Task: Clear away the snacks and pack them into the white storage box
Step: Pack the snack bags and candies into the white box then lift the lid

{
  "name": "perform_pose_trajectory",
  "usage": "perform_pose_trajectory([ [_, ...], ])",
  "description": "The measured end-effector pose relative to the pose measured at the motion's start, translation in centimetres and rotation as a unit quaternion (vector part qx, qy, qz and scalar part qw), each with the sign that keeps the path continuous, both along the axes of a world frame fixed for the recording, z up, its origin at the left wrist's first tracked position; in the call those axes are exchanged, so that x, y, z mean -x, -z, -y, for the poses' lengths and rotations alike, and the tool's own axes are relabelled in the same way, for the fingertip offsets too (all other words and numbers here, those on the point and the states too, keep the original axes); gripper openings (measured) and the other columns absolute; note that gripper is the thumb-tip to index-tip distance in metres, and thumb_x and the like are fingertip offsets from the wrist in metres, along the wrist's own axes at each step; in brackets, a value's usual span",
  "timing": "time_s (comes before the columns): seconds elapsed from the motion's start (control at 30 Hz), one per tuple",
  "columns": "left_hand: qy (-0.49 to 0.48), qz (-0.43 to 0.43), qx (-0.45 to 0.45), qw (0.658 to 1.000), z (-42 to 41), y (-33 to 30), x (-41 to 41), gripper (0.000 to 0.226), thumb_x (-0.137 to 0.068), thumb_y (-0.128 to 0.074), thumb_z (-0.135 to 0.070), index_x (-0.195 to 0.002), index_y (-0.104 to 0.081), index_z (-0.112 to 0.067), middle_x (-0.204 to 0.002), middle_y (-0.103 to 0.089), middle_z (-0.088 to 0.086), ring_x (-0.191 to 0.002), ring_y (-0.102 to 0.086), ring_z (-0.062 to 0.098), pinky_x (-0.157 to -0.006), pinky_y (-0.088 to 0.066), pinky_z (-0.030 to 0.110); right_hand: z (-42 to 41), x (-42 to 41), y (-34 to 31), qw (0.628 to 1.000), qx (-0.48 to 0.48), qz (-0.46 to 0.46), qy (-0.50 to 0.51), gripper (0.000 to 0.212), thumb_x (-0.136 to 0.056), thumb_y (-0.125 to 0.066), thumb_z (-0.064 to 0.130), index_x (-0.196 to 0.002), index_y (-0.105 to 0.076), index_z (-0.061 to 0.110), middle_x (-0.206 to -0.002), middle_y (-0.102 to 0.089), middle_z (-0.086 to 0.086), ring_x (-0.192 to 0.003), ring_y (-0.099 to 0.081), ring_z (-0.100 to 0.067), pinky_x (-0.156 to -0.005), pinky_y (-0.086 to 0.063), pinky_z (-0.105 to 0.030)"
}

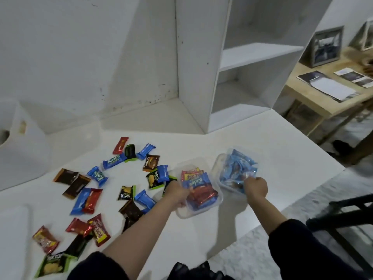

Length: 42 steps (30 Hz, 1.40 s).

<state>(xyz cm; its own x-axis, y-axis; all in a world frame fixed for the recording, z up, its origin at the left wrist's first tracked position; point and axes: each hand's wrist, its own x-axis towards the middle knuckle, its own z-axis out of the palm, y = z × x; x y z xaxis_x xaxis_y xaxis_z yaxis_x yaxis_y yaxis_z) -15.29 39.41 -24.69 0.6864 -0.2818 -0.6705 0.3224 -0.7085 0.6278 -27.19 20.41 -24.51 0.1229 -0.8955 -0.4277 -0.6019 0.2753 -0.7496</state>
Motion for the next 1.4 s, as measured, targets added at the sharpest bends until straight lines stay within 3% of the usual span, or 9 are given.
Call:
perform_pose_trajectory([
  [0.13,0.003,0.01,0.003,1.0,-0.1,0.5,-0.2,0.028,-0.085,-0.067,-0.031,-0.087,-0.054,-0.006,-0.069,-0.056,0.006,-0.051,-0.054,0.016,-0.037,-0.042,0.021,0.9,-0.6,-1.5,0.995,0.069,0.065,-0.021,0.026,-0.095,-0.045,0.02,-0.085,-0.059,0.0,-0.077,-0.059,-0.012,-0.075,-0.052,-0.027,-0.068,-0.041,-0.033],
  [0.33,-0.049,-0.031,0.039,0.998,-0.7,1.6,-0.1,0.023,-0.082,-0.071,-0.026,-0.078,-0.059,-0.008,-0.073,-0.062,0.013,-0.052,-0.054,0.022,-0.045,-0.045,0.028,-2.1,-2.5,-3.4,0.964,0.102,0.086,-0.229,0.026,-0.093,-0.051,0.018,-0.073,-0.061,0.004,-0.066,-0.057,-0.007,-0.06,-0.048,-0.016,-0.055,-0.037,-0.028],
  [0.5,-0.22,-0.166,0.171,0.946,-1.5,1.0,0.3,0.049,-0.091,-0.049,-0.051,-0.102,-0.065,-0.007,-0.097,-0.072,0.016,-0.086,-0.069,0.032,-0.073,-0.059,0.042,-4.6,-2.8,-1.4,0.946,0.065,0.012,-0.317,0.022,-0.093,-0.05,0.023,-0.089,-0.064,0.006,-0.081,-0.064,-0.008,-0.083,-0.061,-0.028,-0.07,-0.045,-0.031],
  [0.6,-0.192,-0.212,0.204,0.936,-2.2,-0.2,0.7,0.063,-0.078,-0.054,-0.069,-0.099,-0.068,-0.011,-0.09,-0.071,0.008,-0.075,-0.065,0.023,-0.062,-0.056,0.032,-4.8,-2.9,-1.0,0.952,0.072,-0.031,-0.297,0.041,-0.092,-0.05,0.032,-0.117,-0.059,0.001,-0.116,-0.062,-0.018,-0.111,-0.056,-0.035,-0.095,-0.044,-0.041],
  [0.73,-0.072,-0.119,0.146,0.979,-2.4,-1.3,0.7,0.054,-0.079,-0.065,-0.053,-0.108,-0.056,-0.008,-0.098,-0.066,0.006,-0.074,-0.063,0.018,-0.06,-0.053,0.028,-6.0,-4.0,-2.5,0.957,-0.123,0.034,-0.26,0.031,-0.09,-0.051,0.024,-0.104,-0.064,-0.001,-0.092,-0.066,-0.012,-0.08,-0.061,-0.026,-0.068,-0.047,-0.033],
  [0.87,-0.076,-0.075,0.179,0.978,-4.4,-3.3,-0.5,0.04,-0.077,-0.07,-0.047,-0.093,-0.056,-0.012,-0.103,-0.069,0.01,-0.09,-0.068,0.025,-0.083,-0.057,0.044,-7.9,-5.6,-4.4,0.957,-0.113,0.052,-0.261,0.03,-0.084,-0.058,0.026,-0.099,-0.065,0.001,-0.1,-0.068,-0.017,-0.087,-0.064,-0.031,-0.07,-0.048,-0.034],
  [1.13,-0.156,0.021,0.182,0.971,-15.1,-9.5,-6.9,0.063,-0.081,-0.059,-0.056,-0.119,-0.048,-0.007,-0.114,-0.059,0.007,-0.104,-0.06,0.024,-0.091,-0.052,0.042,-19.2,-13.9,-10.9,0.933,-0.11,0.129,-0.319,0.029,-0.085,-0.061,0.031,-0.095,-0.065,0.005,-0.088,-0.067,-0.017,-0.066,-0.059,-0.026,-0.052,-0.04,-0.027],
  [1.3,-0.214,0.073,0.17,0.959,-26.5,-13.0,-12.4,0.087,-0.053,-0.058,-0.075,-0.108,-0.058,-0.007,-0.105,-0.067,0.011,-0.093,-0.066,0.029,-0.079,-0.055,0.037,-29.8,-20.5,-14.8,0.911,-0.133,0.162,-0.356,0.032,-0.083,-0.065,0.032,-0.098,-0.062,0.004,-0.081,-0.065,-0.011,-0.067,-0.059,-0.025,-0.059,-0.042,-0.03],
  [1.4,-0.254,0.096,0.207,0.94,-33.2,-16.4,-15.3,0.068,-0.07,-0.065,-0.062,-0.109,-0.06,-0.006,-0.103,-0.069,0.011,-0.083,-0.065,0.022,-0.07,-0.055,0.031,-35.9,-24.7,-17.5,0.885,-0.146,0.184,-0.401,0.027,-0.085,-0.066,0.032,-0.093,-0.062,0.006,-0.081,-0.065,-0.011,-0.064,-0.061,-0.023,-0.052,-0.044,-0.027],
])
